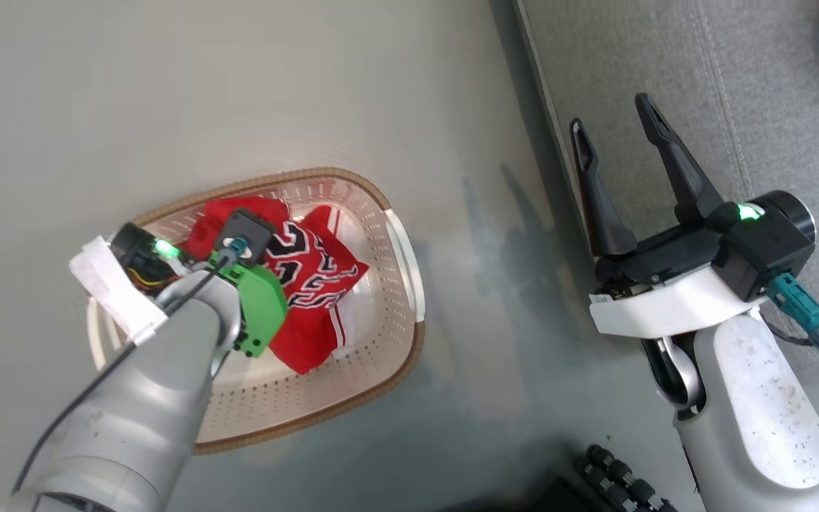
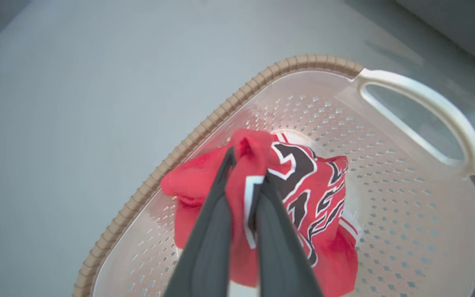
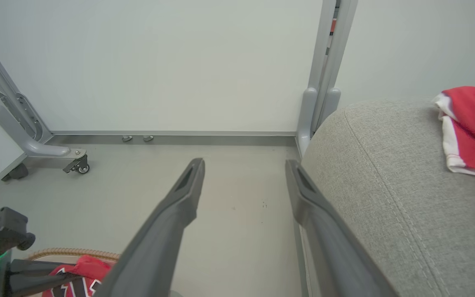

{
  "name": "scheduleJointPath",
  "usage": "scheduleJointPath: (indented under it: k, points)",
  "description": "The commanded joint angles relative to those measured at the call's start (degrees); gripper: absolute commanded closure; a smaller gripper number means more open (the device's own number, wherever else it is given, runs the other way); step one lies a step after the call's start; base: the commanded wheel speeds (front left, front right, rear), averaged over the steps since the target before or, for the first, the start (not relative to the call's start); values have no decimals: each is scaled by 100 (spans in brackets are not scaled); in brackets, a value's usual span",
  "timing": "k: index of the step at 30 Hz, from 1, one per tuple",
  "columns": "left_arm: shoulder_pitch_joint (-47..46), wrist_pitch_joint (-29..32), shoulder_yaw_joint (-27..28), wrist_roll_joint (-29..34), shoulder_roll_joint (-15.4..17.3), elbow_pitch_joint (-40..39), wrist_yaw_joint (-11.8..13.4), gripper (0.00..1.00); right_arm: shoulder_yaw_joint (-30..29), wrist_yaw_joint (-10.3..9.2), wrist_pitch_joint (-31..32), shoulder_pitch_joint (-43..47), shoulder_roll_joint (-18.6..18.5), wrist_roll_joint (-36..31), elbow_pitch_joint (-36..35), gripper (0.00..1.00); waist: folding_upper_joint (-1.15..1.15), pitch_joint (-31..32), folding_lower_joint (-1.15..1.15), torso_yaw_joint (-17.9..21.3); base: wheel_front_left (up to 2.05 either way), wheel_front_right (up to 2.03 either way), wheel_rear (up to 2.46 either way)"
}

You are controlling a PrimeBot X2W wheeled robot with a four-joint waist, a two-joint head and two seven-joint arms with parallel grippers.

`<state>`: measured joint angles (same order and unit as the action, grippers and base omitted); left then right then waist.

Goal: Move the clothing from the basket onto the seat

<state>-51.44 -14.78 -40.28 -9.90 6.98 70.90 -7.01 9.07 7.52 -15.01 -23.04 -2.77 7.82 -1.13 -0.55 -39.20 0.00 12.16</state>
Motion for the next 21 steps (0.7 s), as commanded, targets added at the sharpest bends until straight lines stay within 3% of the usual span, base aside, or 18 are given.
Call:
scheduleJointPath:
  k: [1, 21]
  points:
    - [127, -51, 18, -60, -66, -146, -16, 100, -47, -6, -26, 153, -21, -47, 50, 0, 55, 620, 0, -429, 0, 0, 0]
    - [1389, -44, 247, 31, -253, -2928, 286, 100, -150, -6, -26, 982, -145, -33, 414, 0, 55, 2247, 0, -1124, 0, 0, 0]
